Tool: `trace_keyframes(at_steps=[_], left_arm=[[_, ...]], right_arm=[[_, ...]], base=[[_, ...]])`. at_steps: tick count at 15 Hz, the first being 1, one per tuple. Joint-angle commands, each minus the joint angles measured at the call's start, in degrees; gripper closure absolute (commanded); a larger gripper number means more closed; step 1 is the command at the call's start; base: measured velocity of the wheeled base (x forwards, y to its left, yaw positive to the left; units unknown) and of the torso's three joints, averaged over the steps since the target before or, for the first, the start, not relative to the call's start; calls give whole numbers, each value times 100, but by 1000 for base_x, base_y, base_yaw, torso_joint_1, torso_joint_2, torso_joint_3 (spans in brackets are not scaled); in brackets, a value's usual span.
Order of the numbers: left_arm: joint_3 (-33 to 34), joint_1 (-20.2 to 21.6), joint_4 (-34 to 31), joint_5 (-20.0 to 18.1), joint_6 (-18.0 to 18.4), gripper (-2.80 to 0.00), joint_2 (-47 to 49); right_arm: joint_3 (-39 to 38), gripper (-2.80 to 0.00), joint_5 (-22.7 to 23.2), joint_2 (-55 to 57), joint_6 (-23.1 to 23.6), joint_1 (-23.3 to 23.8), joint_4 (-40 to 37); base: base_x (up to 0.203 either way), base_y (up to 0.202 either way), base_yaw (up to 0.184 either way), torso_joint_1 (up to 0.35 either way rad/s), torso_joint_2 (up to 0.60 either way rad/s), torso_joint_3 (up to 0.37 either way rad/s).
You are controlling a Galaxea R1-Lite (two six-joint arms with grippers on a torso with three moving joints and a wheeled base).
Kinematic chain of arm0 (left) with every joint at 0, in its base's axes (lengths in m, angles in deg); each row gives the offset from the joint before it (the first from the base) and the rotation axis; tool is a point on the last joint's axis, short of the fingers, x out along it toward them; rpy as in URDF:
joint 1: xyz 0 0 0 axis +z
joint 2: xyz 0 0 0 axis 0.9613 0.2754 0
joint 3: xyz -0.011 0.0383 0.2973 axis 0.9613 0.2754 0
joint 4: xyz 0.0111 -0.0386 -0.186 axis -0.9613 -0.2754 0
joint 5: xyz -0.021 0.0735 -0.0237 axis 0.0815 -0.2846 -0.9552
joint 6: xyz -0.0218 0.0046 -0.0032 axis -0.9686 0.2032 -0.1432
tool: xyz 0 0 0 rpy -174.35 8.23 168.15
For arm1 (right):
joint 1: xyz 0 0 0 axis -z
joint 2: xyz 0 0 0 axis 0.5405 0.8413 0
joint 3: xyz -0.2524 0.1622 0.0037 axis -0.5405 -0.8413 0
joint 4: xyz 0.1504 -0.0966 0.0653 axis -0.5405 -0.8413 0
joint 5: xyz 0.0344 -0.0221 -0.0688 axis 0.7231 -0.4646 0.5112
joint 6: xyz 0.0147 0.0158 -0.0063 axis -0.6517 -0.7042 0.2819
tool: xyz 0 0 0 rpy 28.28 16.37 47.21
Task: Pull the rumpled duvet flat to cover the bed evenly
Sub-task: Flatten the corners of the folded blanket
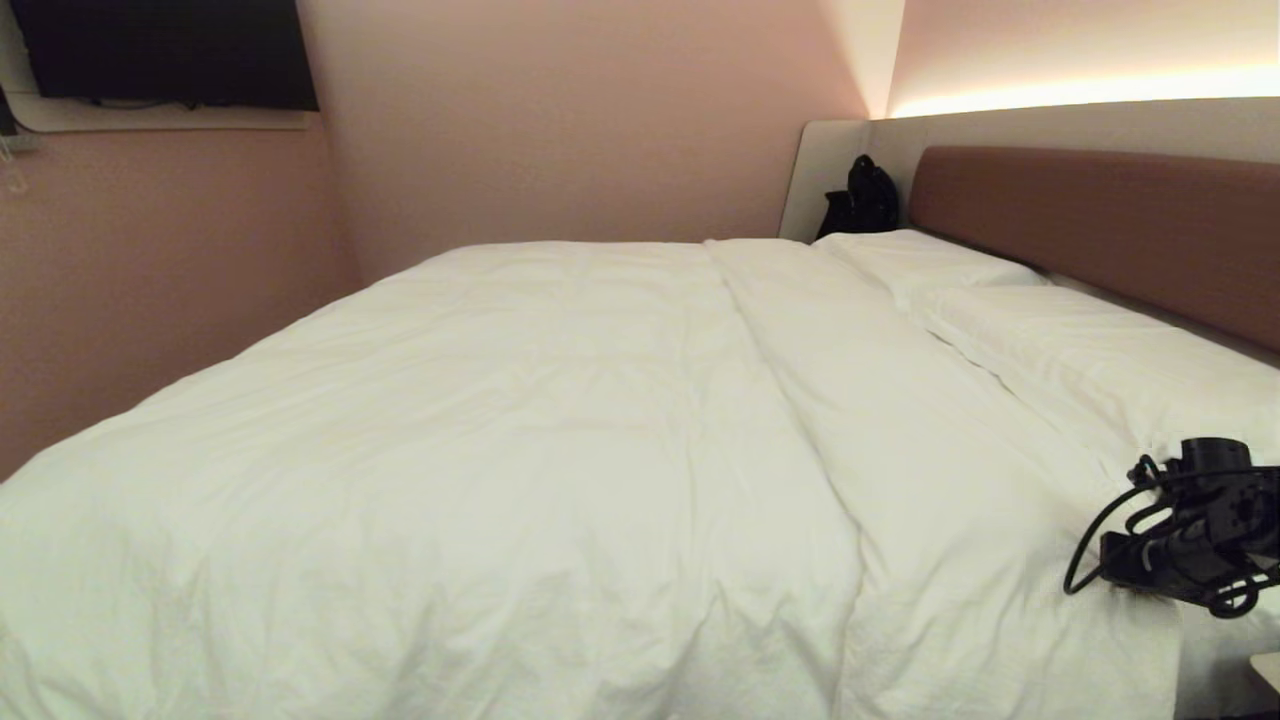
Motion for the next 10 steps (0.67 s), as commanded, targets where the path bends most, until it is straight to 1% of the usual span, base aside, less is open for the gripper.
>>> trace_keyframes(at_steps=[1, 4, 7, 9, 10], left_arm=[[-6, 0, -1, 1, 0, 0, 0], [2, 0, -1, 1, 0, 0, 0], [2, 0, -1, 1, 0, 0, 0], [2, 0, -6, 1, 0, 0, 0], [2, 0, -1, 1, 0, 0, 0]], right_arm=[[-637, 0, -21, -686, 335, 91, 21], [-1276, 0, -28, -1346, 504, 119, 46], [-1801, 0, 11, -2025, 549, 187, 48], [-2082, 0, 119, -2630, 549, 216, 44], [-2203, 0, 256, -2913, 560, 221, 40]], base=[[0, 0, 0, 0, 0, 0], [0, 0, 0, 0, 0, 0], [0, 0, 0, 0, 0, 0], [0, 0, 0, 0, 0, 0], [0, 0, 0, 0, 0, 0]])
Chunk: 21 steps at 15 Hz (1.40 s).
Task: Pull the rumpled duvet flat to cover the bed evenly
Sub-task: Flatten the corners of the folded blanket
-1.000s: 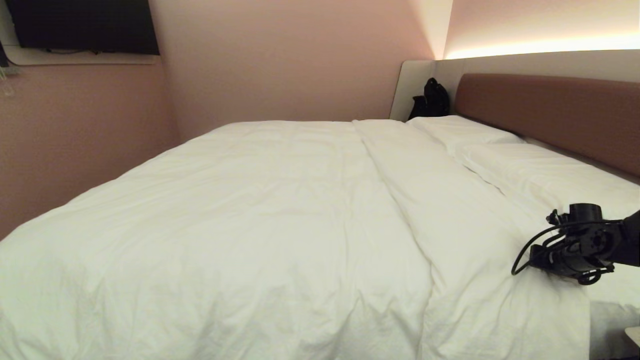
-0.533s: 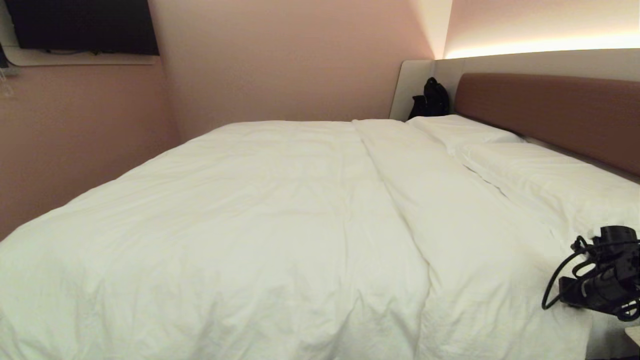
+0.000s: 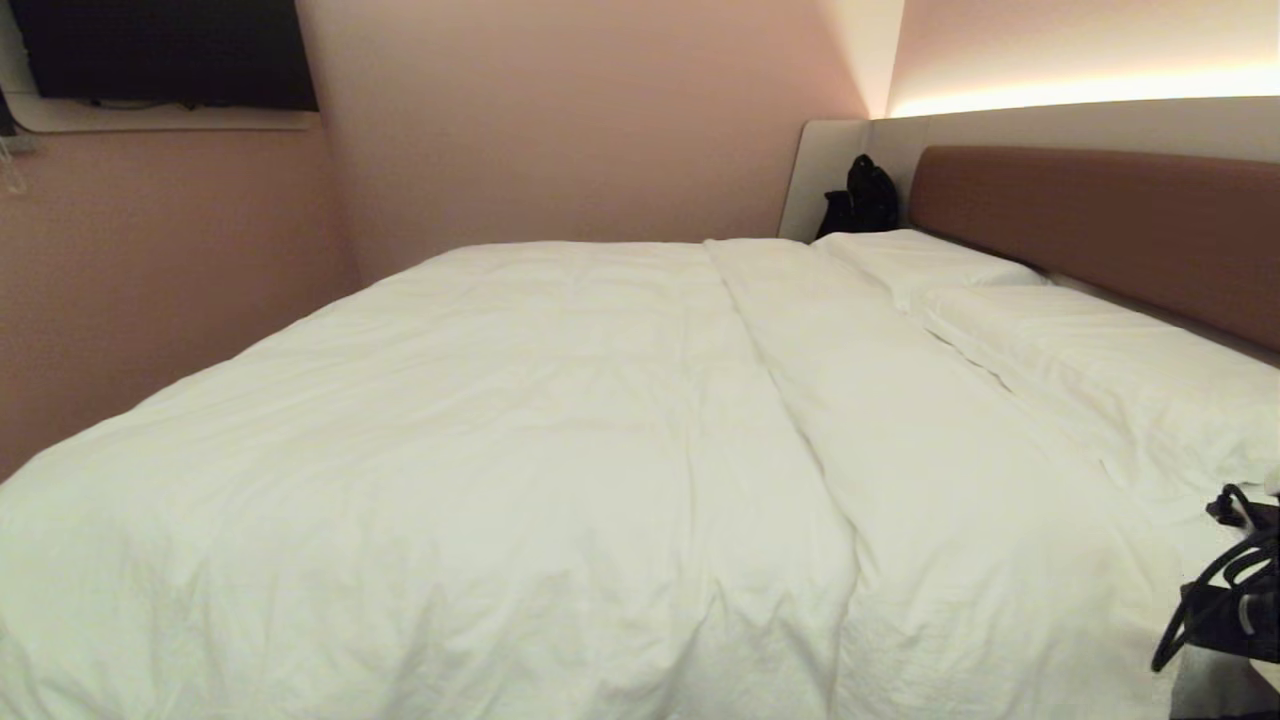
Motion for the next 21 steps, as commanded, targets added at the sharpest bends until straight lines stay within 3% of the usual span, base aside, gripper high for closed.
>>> trace_keyframes(at_steps=[1, 2, 5, 9, 13, 17, 21], left_arm=[[2, 3, 1, 1, 0, 0, 0], [2, 3, 1, 1, 0, 0, 0], [2, 3, 1, 1, 0, 0, 0], [2, 3, 1, 1, 0, 0, 0], [-4, 3, 1, 1, 0, 0, 0], [1, 3, 1, 1, 0, 0, 0], [2, 3, 1, 1, 0, 0, 0]], right_arm=[[-248, 0, 411, -999, 46, 4, 3], [-295, 0, 654, -1137, 67, -15, -6], [-279, 0, 1261, -1296, -76, -690, -16], [467, 0, 1205, -837, -894, -2134, -41], [1503, 0, 499, 435, -1418, -3073, -186], [1786, 0, 210, 1454, -1575, -3170, -150], [1808, 0, 180, 1586, -1587, -3256, -142]], base=[[0, 0, 0, 0, 0, 0], [0, 0, 0, 0, 0, 0], [0, 0, 0, 0, 0, 0], [0, 0, 0, 0, 0, 0], [0, 0, 0, 0, 0, 0], [0, 0, 0, 0, 0, 0], [0, 0, 0, 0, 0, 0]])
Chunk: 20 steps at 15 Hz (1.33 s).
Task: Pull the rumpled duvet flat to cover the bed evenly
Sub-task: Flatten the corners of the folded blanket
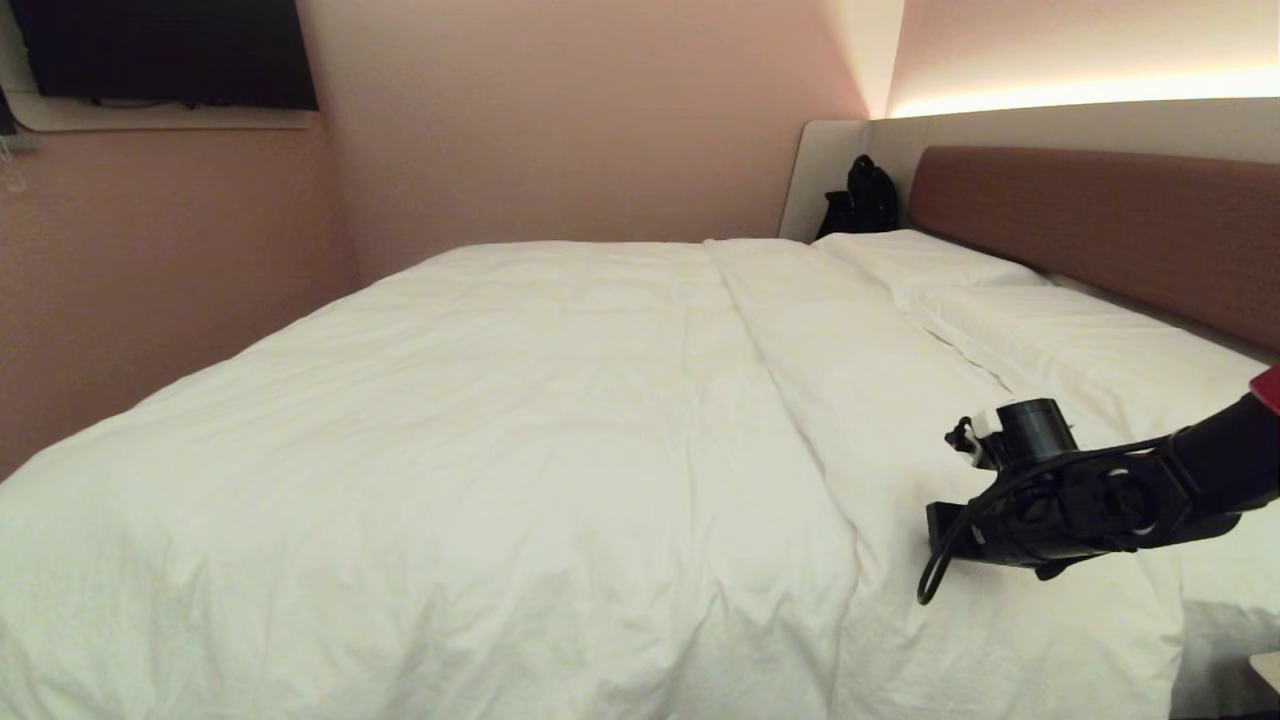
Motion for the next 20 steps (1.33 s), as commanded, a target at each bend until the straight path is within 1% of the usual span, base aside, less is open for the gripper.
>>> trace_keyframes(at_steps=[1, 2, 3, 4, 7, 9, 10, 13, 15, 18, 20], left_arm=[[3, 3, -6, -1, -1, 0, 0], [0, 3, 1, -1, -1, 0, 0], [5, 3, 1, -1, -1, 0, 0], [5, 3, -7, -1, -1, 0, 0], [5, 3, 1, -1, -1, 0, 0], [-4, 3, -8, -9, 32, 0, 0], [-4, 3, -8, -1, 32, 0, 0], [-4, 3, 1, -1, -18, 0, 0], [-4, 3, 1, -1, -18, 0, 0], [-4, 3, 1, -1, -18, 0, 0], [-4, 3, 1, -1, -18, 0, 0]], right_arm=[[47, 0, -141, 279, -12, -163, 0], [43, 0, -296, 321, -44, -244, -12], [20, 0, -354, 321, -61, -288, -21], [6, 0, -369, 310, -67, -301, -18], [-443, 0, -448, -90, -104, -470, 4], [-559, 0, -451, -270, -156, -482, 2], [-710, 0, -453, -629, -198, -486, -2], [-1276, 0, -457, -2207, -264, -481, -34], [-1503, 0, -459, -3174, -276, -421, -186], [-1645, 0, -405, -4294, -268, -237, -612], [-1722, 0, -291, -4732, -258, -107, -862]], base=[[0, 0, 0, 0, 0, 0], [0, 0, 0, 0, 0, 0], [0, 0, 0, 0, 0, 0], [0, 0, 0, 0, 0, 0], [0, 0, 0, 0, 0, 0], [0, 0, 0, 0, 0, 0], [0, 0, 0, 0, 0, 0], [0, 0, 0, 0, 0, 0], [0, 0, 0, 0, 0, 0], [0, 0, 0, 0, 0, 0], [0, 0, 0, 0, 0, 0]])
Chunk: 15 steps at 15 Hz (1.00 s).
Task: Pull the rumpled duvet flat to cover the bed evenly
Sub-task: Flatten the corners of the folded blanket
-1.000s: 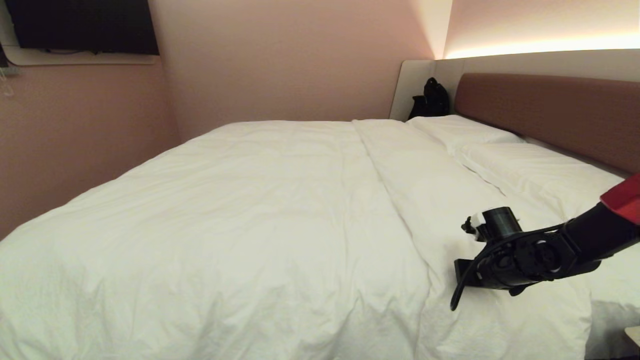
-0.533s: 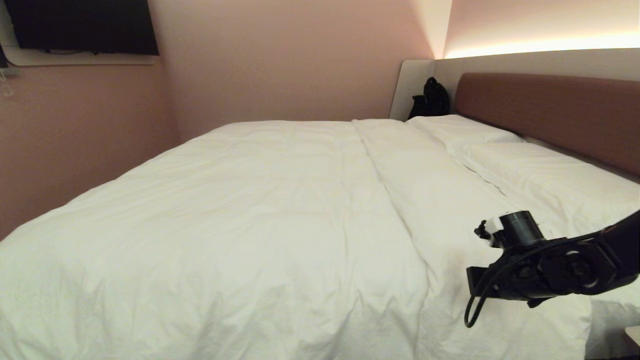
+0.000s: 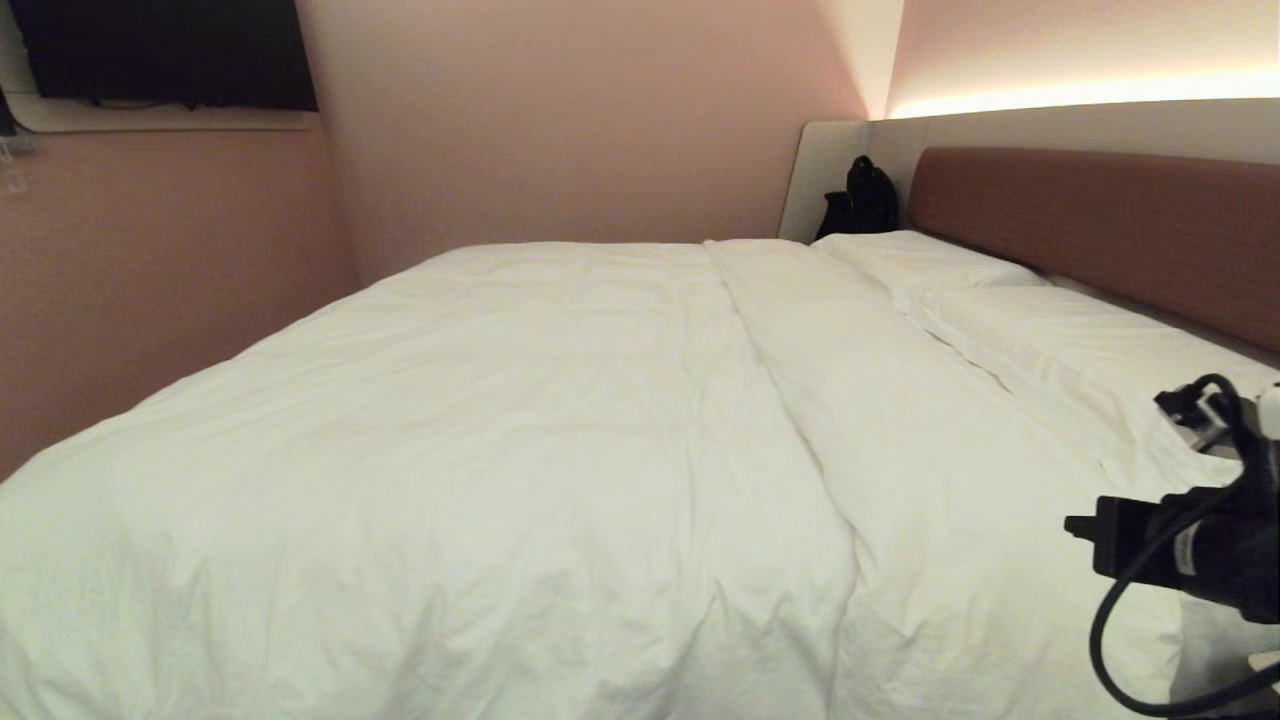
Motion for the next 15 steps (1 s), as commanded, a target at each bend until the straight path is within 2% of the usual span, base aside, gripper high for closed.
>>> trace_keyframes(at_steps=[1, 7, 11, 15], left_arm=[[1, 3, 2, 1, 0, 0, 0], [9, 3, 2, 1, 0, 0, 0], [1, 3, 2, 1, 0, 0, 0], [1, 3, 2, 1, 9, 0, 0]], right_arm=[[-139, 0, 167, -1047, 8, 163, -420], [-698, 0, 301, -2343, 90, 360, -634], [-745, 0, 259, -3113, 369, 364, -1104], [-688, 0, 90, -3789, 575, 364, -1258]], base=[[0, 0, 0, 0, 0, 0], [0, 0, 0, 0, 0, 0], [0, 0, 0, 0, 0, 0], [0, 0, 0, 0, 0, 0]])
